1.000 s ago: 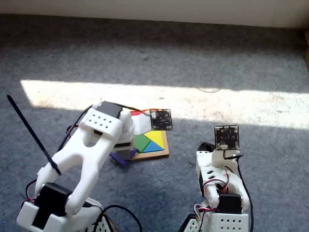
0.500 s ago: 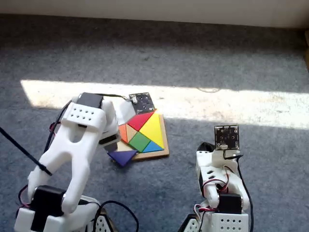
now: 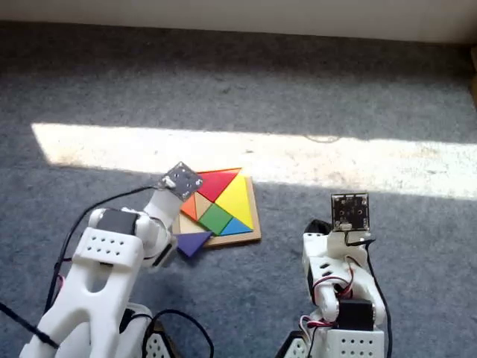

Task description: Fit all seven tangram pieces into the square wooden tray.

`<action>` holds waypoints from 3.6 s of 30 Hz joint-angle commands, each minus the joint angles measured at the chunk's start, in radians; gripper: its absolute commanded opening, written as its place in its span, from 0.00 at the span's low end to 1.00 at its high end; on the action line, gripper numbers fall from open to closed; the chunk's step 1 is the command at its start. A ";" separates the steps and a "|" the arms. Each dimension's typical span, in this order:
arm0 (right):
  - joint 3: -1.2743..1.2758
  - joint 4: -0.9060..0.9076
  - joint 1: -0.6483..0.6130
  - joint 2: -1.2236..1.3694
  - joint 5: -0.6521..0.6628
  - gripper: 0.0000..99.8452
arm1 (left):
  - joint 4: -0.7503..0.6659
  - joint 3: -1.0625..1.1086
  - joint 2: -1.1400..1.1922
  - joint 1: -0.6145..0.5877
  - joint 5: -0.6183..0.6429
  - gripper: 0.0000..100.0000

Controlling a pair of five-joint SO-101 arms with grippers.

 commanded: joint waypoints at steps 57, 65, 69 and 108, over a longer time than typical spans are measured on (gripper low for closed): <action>0.151 -0.021 0.013 -0.010 0.009 0.01 | -0.170 0.071 -0.245 0.156 0.232 0.18; 0.151 -0.021 0.013 -0.010 0.009 0.01 | -0.304 0.137 -0.077 0.176 0.227 0.18; 0.151 -0.021 0.013 -0.010 0.009 0.01 | -0.325 0.068 0.053 0.125 0.227 0.18; 0.151 -0.019 0.019 -0.010 0.009 0.01 | -0.279 0.596 -1.124 -0.120 0.233 0.17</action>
